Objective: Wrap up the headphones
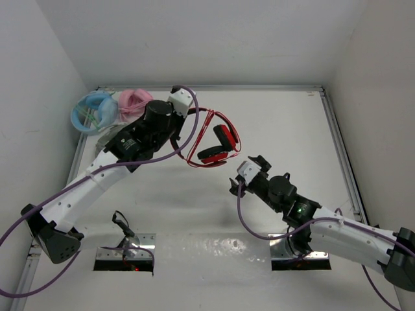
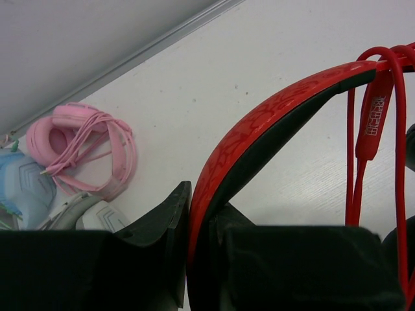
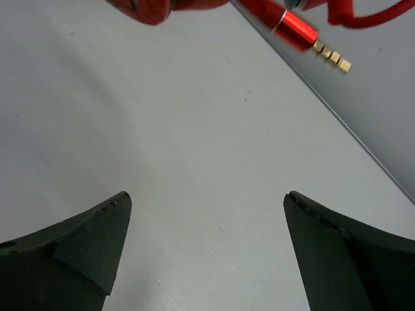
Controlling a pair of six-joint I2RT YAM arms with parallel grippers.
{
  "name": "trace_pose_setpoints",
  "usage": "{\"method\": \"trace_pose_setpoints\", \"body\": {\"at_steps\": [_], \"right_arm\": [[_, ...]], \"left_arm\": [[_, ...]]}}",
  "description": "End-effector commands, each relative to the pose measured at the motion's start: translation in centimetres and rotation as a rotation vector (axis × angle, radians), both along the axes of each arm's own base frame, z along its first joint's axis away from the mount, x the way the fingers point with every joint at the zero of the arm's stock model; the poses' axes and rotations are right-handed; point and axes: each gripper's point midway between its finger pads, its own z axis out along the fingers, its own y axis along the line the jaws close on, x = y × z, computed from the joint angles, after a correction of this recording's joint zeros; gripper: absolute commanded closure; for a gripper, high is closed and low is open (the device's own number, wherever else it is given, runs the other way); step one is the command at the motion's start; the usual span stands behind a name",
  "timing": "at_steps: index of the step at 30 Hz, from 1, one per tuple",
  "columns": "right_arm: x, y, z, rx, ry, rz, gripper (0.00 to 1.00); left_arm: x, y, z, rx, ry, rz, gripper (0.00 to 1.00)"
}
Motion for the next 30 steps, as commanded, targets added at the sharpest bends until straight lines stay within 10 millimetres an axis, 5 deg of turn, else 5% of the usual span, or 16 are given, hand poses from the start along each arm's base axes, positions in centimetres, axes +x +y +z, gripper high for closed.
{"method": "trace_pose_setpoints", "body": {"at_steps": [1, 5, 10, 11, 14, 16, 18, 21, 25, 30], "right_arm": [[0.5, -0.7, -0.3, 0.001, 0.032, -0.055, 0.01], [0.5, -0.8, -0.3, 0.027, 0.064, -0.081, 0.01], [0.7, -2.8, 3.2, 0.141, 0.022, -0.179, 0.07], [0.6, -3.1, 4.6, 0.175, 0.013, -0.193, 0.35], [0.4, -4.2, 8.2, 0.260, -0.012, -0.231, 0.84], [0.3, -4.2, 9.8, 0.283, -0.016, -0.221, 0.73], [0.5, -3.4, 12.0, 0.304, -0.032, -0.194, 0.36], [1.8, -0.9, 13.1, 0.227, -0.020, -0.162, 0.09], [4.0, 3.0, 13.2, 0.128, 0.034, -0.131, 0.03], [6.7, 4.3, 13.7, 0.149, 0.030, -0.220, 0.05]], "left_arm": [[0.4, 0.1, 4.2, -0.107, -0.115, 0.037, 1.00], [0.9, 0.8, 4.0, -0.078, -0.127, 0.079, 1.00], [2.0, 2.2, 2.5, -0.004, -0.139, 0.165, 1.00], [2.1, 2.1, 1.8, 0.010, -0.129, 0.165, 1.00], [2.3, 1.6, 0.6, 0.023, -0.105, 0.147, 1.00], [2.5, 1.2, 0.0, 0.041, -0.093, 0.132, 1.00], [2.8, 0.9, -1.0, 0.069, -0.071, 0.124, 1.00], [2.9, 0.5, -2.5, 0.096, -0.032, 0.105, 1.00], [2.9, 0.1, -3.4, 0.111, -0.002, 0.090, 1.00], [2.6, 0.0, -3.8, 0.120, 0.013, 0.073, 1.00]]}}
